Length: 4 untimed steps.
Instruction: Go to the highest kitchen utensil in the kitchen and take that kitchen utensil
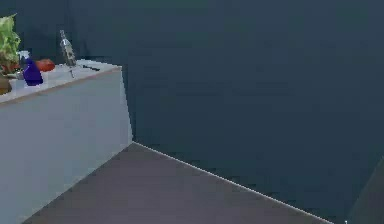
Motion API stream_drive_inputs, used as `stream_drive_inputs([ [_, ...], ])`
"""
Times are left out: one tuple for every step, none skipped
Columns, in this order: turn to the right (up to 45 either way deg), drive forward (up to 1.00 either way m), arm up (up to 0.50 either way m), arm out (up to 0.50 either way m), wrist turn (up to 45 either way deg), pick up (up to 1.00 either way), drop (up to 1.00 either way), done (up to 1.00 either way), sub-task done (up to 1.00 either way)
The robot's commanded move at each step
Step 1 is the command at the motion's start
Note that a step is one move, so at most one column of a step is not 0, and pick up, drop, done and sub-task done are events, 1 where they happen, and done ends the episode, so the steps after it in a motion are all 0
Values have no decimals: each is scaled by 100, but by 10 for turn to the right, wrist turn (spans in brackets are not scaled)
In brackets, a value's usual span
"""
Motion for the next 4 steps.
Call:
stream_drive_inputs([
  [-450,0,0,0,0,0,0,0,0],
  [-420,0,0,0,0,0,0,0,0],
  [0,100,0,0,0,0,0,0,0],
  [0,25,0,0,0,0,0,0,0],
])
